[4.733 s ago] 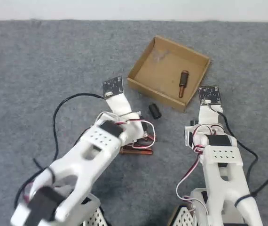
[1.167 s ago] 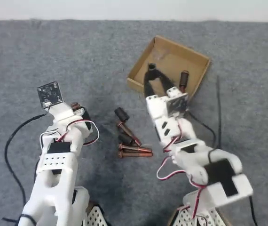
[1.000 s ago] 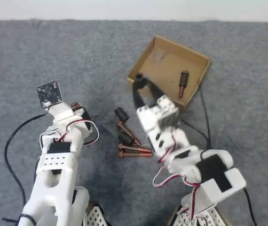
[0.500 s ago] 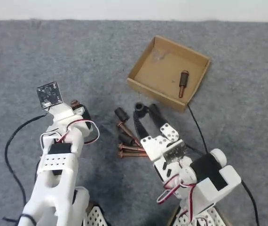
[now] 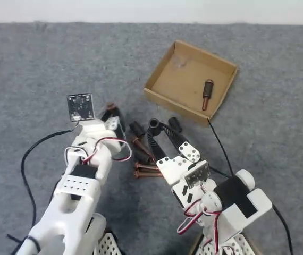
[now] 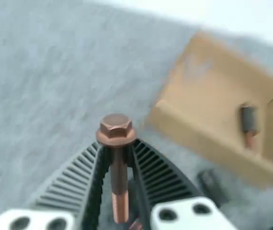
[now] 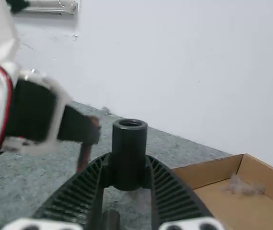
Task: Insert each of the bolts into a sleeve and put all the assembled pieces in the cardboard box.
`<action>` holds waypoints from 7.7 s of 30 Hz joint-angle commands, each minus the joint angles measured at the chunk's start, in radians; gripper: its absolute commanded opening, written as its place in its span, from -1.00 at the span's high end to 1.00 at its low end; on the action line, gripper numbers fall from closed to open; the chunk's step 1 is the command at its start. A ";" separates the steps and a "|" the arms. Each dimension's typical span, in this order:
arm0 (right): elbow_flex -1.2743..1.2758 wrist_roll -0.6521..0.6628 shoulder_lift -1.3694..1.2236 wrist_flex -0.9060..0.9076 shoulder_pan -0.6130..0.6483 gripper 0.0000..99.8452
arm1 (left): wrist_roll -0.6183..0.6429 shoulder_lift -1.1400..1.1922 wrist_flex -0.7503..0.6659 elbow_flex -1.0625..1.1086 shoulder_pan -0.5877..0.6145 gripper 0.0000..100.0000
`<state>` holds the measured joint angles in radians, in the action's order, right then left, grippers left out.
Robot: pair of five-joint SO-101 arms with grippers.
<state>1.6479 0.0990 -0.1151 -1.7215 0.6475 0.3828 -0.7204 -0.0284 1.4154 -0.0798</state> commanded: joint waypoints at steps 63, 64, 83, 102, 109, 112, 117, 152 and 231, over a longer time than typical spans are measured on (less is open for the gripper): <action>0.011 -0.011 0.035 -0.007 -0.027 0.99 | -0.071 -0.675 0.253 0.090 -0.328 0.97; 0.011 -0.011 0.035 -0.007 -0.027 0.99 | -0.071 -0.675 0.253 0.105 -0.328 0.97; -0.002 -0.012 0.036 -0.007 -0.068 0.99 | -0.054 -0.677 0.252 0.209 -0.322 0.65; -0.002 -0.012 0.035 -0.005 -0.071 0.99 | -0.038 -0.677 0.255 0.131 -0.371 0.65; -0.021 -0.014 0.035 0.025 -0.102 0.99 | -0.043 -0.678 0.417 -0.038 -0.358 0.65; -0.031 -0.014 0.035 0.050 -0.104 0.99 | -0.044 -0.678 0.539 -0.128 -0.347 0.65; -0.029 -0.014 0.035 0.048 -0.104 0.99 | -0.041 -0.678 0.620 -0.189 -0.204 0.65; -0.446 0.021 0.045 0.197 -0.460 0.99 | -0.044 -0.678 0.571 0.269 0.351 0.98; -2.108 -0.071 -0.189 2.968 -0.487 0.99 | -0.044 -0.678 0.568 0.271 0.351 0.98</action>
<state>-0.4020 0.0391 -0.4618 1.1845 0.1688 0.3399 -1.3786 0.5746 1.6947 0.2777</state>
